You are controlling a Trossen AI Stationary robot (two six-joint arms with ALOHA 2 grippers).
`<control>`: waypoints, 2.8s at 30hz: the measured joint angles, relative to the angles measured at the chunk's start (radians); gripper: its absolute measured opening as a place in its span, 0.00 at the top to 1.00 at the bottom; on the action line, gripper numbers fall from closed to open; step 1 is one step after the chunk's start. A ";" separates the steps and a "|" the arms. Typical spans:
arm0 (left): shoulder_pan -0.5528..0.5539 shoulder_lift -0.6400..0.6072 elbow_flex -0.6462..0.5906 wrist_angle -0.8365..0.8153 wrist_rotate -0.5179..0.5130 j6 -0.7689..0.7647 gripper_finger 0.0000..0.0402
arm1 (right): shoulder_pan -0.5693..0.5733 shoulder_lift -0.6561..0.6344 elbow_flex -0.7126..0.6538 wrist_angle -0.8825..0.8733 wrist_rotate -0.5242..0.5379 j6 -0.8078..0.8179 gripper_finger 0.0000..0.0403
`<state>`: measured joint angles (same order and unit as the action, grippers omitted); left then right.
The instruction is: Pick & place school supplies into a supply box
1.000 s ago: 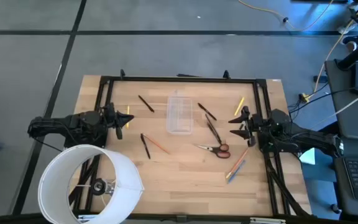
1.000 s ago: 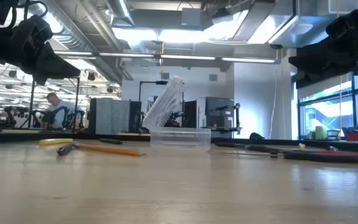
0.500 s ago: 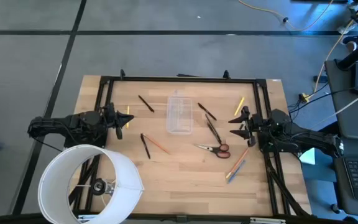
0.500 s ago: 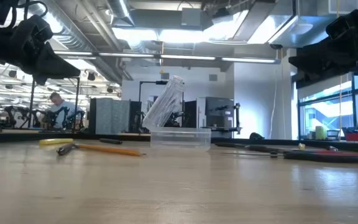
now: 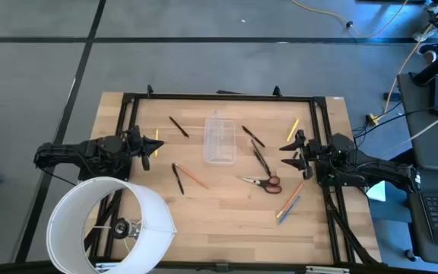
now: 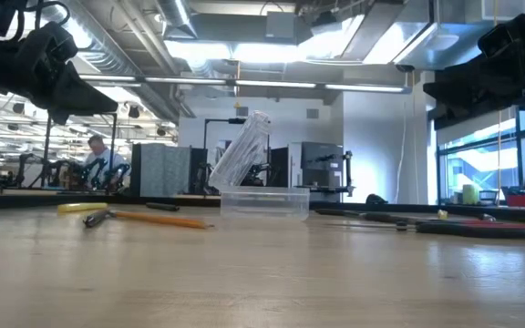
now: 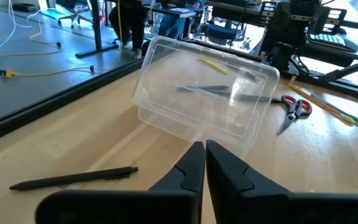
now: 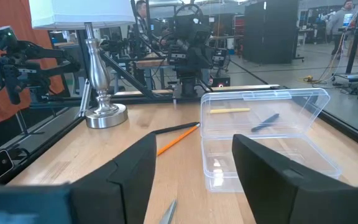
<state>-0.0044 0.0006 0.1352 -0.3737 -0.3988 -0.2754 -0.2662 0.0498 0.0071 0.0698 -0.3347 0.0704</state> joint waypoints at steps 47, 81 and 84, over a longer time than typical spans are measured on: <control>0.000 0.000 0.000 0.000 0.000 0.000 0.97 | 0.000 0.000 0.000 0.000 0.000 0.000 0.46; 0.000 0.000 0.000 0.000 0.000 0.000 0.98 | 0.000 0.000 0.000 0.000 0.000 0.000 0.46; 0.000 0.000 0.000 0.000 0.000 0.000 0.98 | 0.000 0.000 0.000 0.000 0.000 0.000 0.46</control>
<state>-0.0046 0.0006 0.1352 -0.3737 -0.3990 -0.2754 -0.2664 0.0498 0.0071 0.0700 -0.3347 0.0704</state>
